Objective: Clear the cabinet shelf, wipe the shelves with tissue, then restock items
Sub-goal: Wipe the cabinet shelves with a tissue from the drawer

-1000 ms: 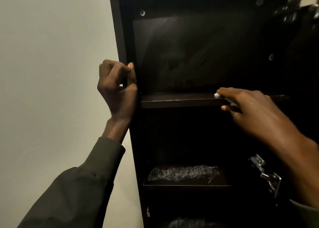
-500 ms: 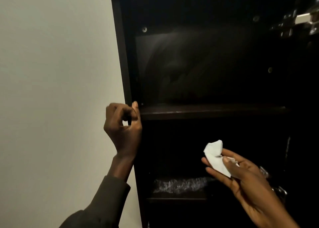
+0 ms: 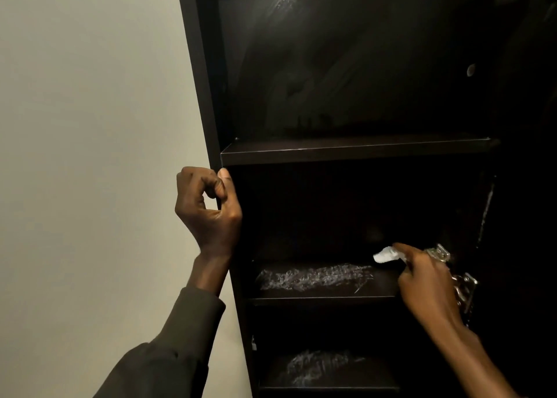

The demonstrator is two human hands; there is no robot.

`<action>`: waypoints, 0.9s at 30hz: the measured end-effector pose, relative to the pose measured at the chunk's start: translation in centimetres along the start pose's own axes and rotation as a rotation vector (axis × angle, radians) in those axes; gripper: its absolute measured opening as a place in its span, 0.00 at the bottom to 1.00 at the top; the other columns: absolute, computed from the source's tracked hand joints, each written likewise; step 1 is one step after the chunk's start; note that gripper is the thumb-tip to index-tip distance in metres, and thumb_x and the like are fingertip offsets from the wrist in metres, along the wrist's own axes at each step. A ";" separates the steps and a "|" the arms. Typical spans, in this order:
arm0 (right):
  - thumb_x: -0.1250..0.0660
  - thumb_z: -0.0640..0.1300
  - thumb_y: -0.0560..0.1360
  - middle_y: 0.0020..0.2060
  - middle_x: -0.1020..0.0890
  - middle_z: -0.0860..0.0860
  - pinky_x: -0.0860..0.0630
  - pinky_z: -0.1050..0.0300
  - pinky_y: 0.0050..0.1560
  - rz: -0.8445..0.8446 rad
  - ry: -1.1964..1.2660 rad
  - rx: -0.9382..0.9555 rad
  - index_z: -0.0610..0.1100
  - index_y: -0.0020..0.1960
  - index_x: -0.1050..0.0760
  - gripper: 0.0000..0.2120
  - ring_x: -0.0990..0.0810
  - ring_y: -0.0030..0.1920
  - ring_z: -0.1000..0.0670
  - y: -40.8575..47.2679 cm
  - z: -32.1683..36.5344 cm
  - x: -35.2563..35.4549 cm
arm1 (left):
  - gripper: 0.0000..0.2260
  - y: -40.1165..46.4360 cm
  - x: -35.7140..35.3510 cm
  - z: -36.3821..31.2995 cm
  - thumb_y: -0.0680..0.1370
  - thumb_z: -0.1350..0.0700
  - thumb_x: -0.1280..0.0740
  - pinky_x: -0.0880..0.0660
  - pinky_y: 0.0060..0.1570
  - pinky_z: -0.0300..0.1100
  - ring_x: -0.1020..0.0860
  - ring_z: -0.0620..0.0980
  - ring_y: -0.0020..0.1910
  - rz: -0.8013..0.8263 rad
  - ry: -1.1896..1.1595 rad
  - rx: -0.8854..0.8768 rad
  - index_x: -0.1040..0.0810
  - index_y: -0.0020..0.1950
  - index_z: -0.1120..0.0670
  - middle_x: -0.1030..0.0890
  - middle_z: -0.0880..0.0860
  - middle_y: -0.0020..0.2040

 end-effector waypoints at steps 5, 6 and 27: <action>0.41 0.23 0.68 0.54 0.17 0.48 0.26 0.61 0.48 0.054 -0.102 0.034 0.46 0.58 0.20 0.27 0.17 0.51 0.47 -0.5 -1.3 -2.1 | 0.15 -2.1 0.7 0.2 0.77 0.67 0.32 0.34 0.37 0.34 0.31 0.53 0.34 0.027 0.037 0.017 0.31 0.32 0.60 0.29 0.56 0.34; 0.40 0.23 0.68 0.55 0.18 0.49 0.25 0.60 0.49 0.062 -0.113 0.048 0.47 0.58 0.21 0.27 0.18 0.51 0.47 -0.5 -1.5 -2.3 | 0.15 -2.5 0.8 0.3 0.77 0.66 0.31 0.35 0.38 0.32 0.31 0.52 0.34 0.033 0.046 0.024 0.30 0.32 0.60 0.29 0.56 0.34; 0.65 0.63 0.79 0.79 0.51 0.44 0.59 0.50 0.77 0.390 -0.360 0.182 0.41 0.79 0.54 0.36 0.57 0.79 0.46 -5.0 7.0 -10.5 | 0.16 -6.4 2.2 1.3 0.77 0.66 0.28 0.35 0.39 0.30 0.32 0.48 0.33 0.038 0.102 0.065 0.29 0.32 0.60 0.29 0.55 0.32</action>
Point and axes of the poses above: each hand's wrist, its own y-axis towards the middle knuckle, its own x-axis out of the back of the hand, z = x × y, the point moved 5 cm from there along y, towards the middle knuckle
